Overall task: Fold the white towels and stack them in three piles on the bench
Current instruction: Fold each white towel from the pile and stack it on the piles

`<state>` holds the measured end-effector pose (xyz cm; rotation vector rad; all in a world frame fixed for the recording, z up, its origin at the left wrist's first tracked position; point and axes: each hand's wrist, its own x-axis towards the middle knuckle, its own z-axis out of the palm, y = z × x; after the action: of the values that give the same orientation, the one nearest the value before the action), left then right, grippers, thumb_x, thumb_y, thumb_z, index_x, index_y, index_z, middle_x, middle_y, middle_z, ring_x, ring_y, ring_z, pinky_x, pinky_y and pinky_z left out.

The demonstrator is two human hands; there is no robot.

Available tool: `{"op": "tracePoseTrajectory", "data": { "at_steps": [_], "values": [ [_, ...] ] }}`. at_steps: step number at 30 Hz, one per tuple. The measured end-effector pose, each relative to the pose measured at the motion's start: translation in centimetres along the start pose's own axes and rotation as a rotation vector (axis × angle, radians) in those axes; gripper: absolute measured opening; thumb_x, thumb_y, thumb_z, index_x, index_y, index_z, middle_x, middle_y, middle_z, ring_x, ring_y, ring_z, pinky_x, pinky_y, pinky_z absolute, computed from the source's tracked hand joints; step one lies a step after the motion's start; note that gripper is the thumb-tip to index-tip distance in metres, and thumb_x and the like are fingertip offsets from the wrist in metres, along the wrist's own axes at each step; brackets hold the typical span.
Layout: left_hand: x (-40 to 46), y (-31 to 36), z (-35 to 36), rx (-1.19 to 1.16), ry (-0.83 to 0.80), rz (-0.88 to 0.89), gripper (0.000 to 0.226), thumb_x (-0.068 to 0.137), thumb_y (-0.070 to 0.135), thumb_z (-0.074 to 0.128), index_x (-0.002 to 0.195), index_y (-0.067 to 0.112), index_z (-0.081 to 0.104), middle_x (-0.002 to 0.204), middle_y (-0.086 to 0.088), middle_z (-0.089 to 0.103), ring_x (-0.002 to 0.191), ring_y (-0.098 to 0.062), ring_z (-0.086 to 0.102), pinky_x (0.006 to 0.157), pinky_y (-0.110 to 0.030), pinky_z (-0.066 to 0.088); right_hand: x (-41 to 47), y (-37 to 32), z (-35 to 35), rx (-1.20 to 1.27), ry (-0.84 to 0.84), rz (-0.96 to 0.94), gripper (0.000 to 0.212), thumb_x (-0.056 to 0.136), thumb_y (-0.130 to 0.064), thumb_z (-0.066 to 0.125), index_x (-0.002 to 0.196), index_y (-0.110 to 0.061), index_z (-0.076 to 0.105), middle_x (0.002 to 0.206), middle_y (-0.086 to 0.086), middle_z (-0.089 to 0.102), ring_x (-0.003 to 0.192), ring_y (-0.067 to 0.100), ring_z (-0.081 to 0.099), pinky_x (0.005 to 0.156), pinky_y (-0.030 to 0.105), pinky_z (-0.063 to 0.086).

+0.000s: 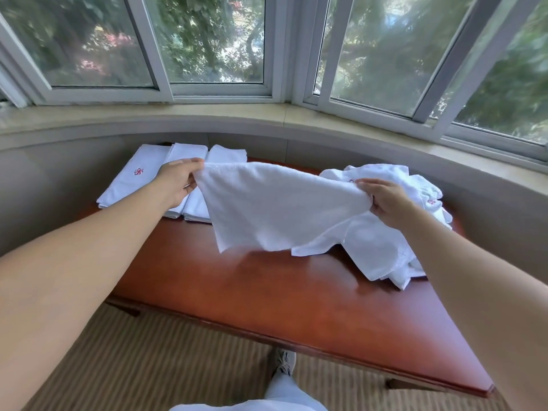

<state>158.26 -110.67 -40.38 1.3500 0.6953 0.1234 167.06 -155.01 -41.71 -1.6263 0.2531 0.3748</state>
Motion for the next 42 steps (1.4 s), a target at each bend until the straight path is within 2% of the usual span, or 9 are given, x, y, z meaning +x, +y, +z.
{"op": "tracePoseTrajectory", "data": {
  "at_steps": [3,15,19,22,27,29,31,36,42],
  "values": [
    [0.4,0.5,-0.2,0.011,0.012,0.030,0.009,0.092,0.012,0.073,0.095,0.021,0.072,0.088,0.002,0.069,0.079,-0.011,0.064,0.081,-0.021,0.051,0.2,-0.1,-0.2,-0.056,-0.047,0.046,0.033,0.090,-0.007,0.069,0.114,-0.028,0.079,0.105,0.003,0.073,0.076,0.011,0.069,0.059,0.021,0.054],
    [1.3,1.9,-0.3,0.405,-0.036,0.114,0.028,0.087,0.005,0.072,0.112,0.019,0.071,0.119,-0.007,0.067,0.109,-0.018,0.061,0.106,-0.033,0.050,0.9,-1.7,0.3,0.017,0.055,-0.067,0.036,0.085,0.007,0.063,0.099,-0.022,0.079,0.093,-0.003,0.064,0.078,0.010,0.055,0.086,0.020,0.053],
    [1.2,1.6,-0.4,0.762,-0.071,0.194,0.045,0.086,0.005,0.074,0.128,0.018,0.066,0.118,-0.002,0.060,0.114,-0.019,0.055,0.096,-0.030,0.046,0.4,-2.4,0.5,-0.437,0.003,-0.090,0.043,0.083,0.002,0.067,0.118,-0.022,0.073,0.085,0.001,0.057,0.077,0.015,0.053,0.076,0.024,0.050],
    [1.1,0.8,-0.9,0.999,-0.034,0.330,0.018,0.091,0.015,0.071,0.109,0.013,0.071,0.096,-0.001,0.063,0.084,-0.018,0.056,0.066,-0.028,0.040,0.1,-2.4,0.7,-0.851,0.077,-0.189,0.013,0.090,-0.015,0.065,0.098,-0.021,0.073,0.082,0.000,0.061,0.067,0.014,0.051,0.055,0.026,0.039],
    [0.3,-0.3,-2.4,1.190,-0.029,0.435,0.028,0.094,0.029,0.069,0.087,0.001,0.068,0.071,-0.004,0.051,0.063,-0.020,0.042,0.059,-0.032,0.027,0.1,-1.2,0.6,-1.148,0.178,-0.353,0.026,0.100,-0.030,0.056,0.115,-0.015,0.073,0.120,0.012,0.059,0.097,0.027,0.058,0.074,0.032,0.038],
    [-0.3,-0.5,-3.1,1.274,-0.112,0.361,0.019,0.090,0.036,0.075,0.090,0.017,0.074,0.077,-0.001,0.060,0.066,-0.016,0.050,0.060,-0.030,0.034,-0.4,-0.6,0.4,-1.160,0.149,-0.264,0.030,0.100,-0.034,0.058,0.127,-0.025,0.068,0.121,0.007,0.065,0.096,0.025,0.061,0.074,0.031,0.043],
    [-0.9,-0.9,-3.7,1.309,-0.223,0.156,0.022,0.086,0.036,0.080,0.101,0.022,0.073,0.082,-0.005,0.066,0.061,-0.017,0.056,0.061,-0.027,0.043,-0.9,0.3,0.2,-1.036,0.013,-0.039,0.022,0.098,-0.028,0.063,0.120,-0.027,0.063,0.092,0.006,0.069,0.071,0.021,0.064,0.059,0.026,0.048],
    [-2.5,-1.6,-4.7,1.189,-0.435,-0.424,0.043,0.087,0.017,0.078,0.127,0.008,0.065,0.054,0.003,0.043,0.042,-0.011,0.036,0.065,-0.027,0.057,-2.3,1.9,-1.0,-0.959,-0.350,0.395,0.019,0.096,-0.020,0.065,0.112,-0.013,0.059,0.065,0.003,0.057,0.058,0.017,0.054,0.053,0.024,0.044],
    [-0.7,-0.4,-3.8,0.997,-0.313,-0.399,0.021,0.088,0.017,0.076,0.104,0.011,0.065,0.053,0.002,0.039,0.040,-0.009,0.031,0.076,-0.033,0.061,0.0,0.6,-0.5,-0.821,-0.192,0.339,0.011,0.098,-0.017,0.061,0.106,-0.009,0.063,0.064,0.001,0.067,0.054,0.014,0.066,0.047,0.022,0.051]
  ]
}}
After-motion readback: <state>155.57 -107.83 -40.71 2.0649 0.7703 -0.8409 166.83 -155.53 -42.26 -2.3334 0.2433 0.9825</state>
